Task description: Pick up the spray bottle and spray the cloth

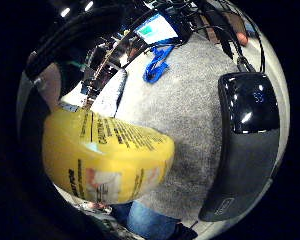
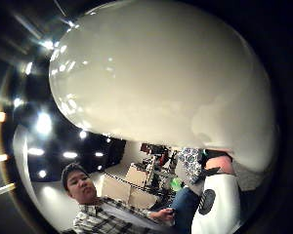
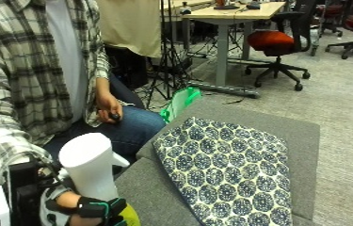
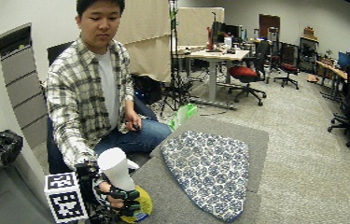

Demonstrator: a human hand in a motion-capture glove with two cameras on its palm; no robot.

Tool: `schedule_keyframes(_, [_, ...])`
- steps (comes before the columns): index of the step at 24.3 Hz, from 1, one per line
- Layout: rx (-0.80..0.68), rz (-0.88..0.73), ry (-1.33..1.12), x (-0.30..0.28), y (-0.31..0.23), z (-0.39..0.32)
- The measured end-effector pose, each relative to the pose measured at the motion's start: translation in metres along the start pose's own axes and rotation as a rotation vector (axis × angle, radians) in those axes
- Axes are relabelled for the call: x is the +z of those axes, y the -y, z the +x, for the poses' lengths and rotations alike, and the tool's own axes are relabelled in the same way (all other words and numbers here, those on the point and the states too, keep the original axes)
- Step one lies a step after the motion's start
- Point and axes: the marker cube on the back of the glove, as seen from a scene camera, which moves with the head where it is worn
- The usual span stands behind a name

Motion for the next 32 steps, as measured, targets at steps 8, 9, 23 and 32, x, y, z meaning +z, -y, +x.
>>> schedule_keyframes(8, [0.021,0.041,0.030,0.008,0.012,0.001])
schedule_keyframes(9, [0.022,0.054,0.028,0.008,0.014,0.001])
schedule_keyframes(23, [-0.003,0.121,-0.041,0.013,0.027,-0.008])
schedule_keyframes(32, [-0.096,0.165,-0.023,0.009,0.053,-0.087])
